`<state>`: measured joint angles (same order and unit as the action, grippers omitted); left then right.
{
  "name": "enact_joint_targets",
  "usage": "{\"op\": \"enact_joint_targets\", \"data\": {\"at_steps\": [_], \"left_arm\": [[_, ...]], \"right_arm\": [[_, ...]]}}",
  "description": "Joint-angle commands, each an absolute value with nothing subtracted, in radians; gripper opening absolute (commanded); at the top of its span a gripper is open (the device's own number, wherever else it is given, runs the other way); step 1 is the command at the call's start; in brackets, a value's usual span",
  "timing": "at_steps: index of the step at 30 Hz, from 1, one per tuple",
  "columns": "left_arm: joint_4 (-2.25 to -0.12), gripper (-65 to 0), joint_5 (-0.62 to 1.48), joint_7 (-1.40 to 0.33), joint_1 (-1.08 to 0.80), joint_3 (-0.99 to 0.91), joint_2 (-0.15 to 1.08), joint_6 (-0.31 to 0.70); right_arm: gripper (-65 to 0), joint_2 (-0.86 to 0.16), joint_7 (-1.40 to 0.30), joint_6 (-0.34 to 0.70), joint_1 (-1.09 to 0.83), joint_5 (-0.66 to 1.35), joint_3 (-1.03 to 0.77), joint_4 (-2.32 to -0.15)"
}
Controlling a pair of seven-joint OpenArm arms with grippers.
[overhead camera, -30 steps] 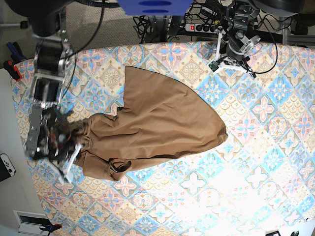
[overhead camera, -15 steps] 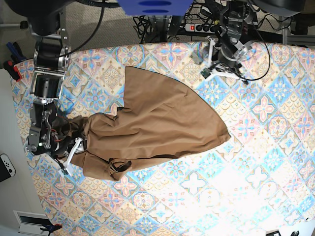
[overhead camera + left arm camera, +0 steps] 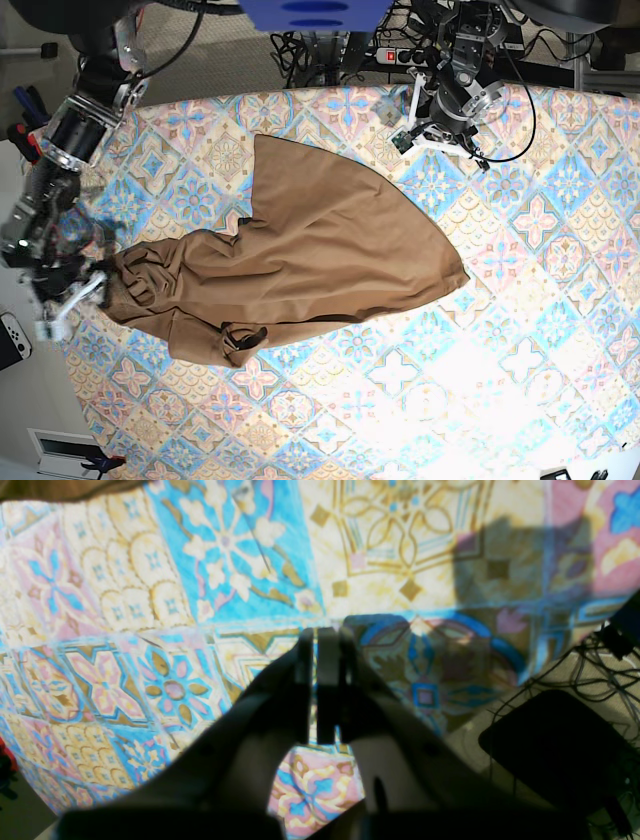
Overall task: Layout the t-shirt on the table in an organized manner, then fold the t-shirt properly
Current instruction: 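Release the shirt with the left gripper and drag the held end with the right gripper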
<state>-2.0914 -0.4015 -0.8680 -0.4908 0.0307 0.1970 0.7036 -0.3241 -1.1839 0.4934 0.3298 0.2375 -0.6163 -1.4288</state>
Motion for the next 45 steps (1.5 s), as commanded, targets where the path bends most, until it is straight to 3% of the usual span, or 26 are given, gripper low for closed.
{"op": "enact_joint_targets", "data": {"at_steps": [1, 15, 39, 42, 45], "left_arm": [[-2.106, -65.0, -0.403, -0.862, -0.489, 0.030, 0.200, 0.698], [-2.106, -65.0, -0.403, -0.862, -0.489, 0.028, 0.200, 0.698], [-2.106, -65.0, -0.403, -0.862, -0.469, 0.030, 0.199, 0.698], [-2.106, -65.0, -0.403, -0.862, -0.469, 0.027, 0.179, 0.698], [-2.106, -65.0, -0.403, -0.862, -0.469, 0.030, 0.176, 0.698]], "right_arm": [[-24.1, -0.335, -1.170, 0.498, 0.334, 0.251, -0.639, -1.445], [-24.1, -0.280, -1.001, 0.503, 0.286, 0.259, -0.650, -1.256], [-24.2, -0.265, -1.006, 0.503, 0.249, 0.259, -0.645, -1.213], [-30.0, -0.263, -1.003, 0.504, 0.251, 0.259, -0.644, -1.211], [-42.9, -0.263, -1.004, 0.504, 0.251, 0.259, -0.644, -1.211]]}}
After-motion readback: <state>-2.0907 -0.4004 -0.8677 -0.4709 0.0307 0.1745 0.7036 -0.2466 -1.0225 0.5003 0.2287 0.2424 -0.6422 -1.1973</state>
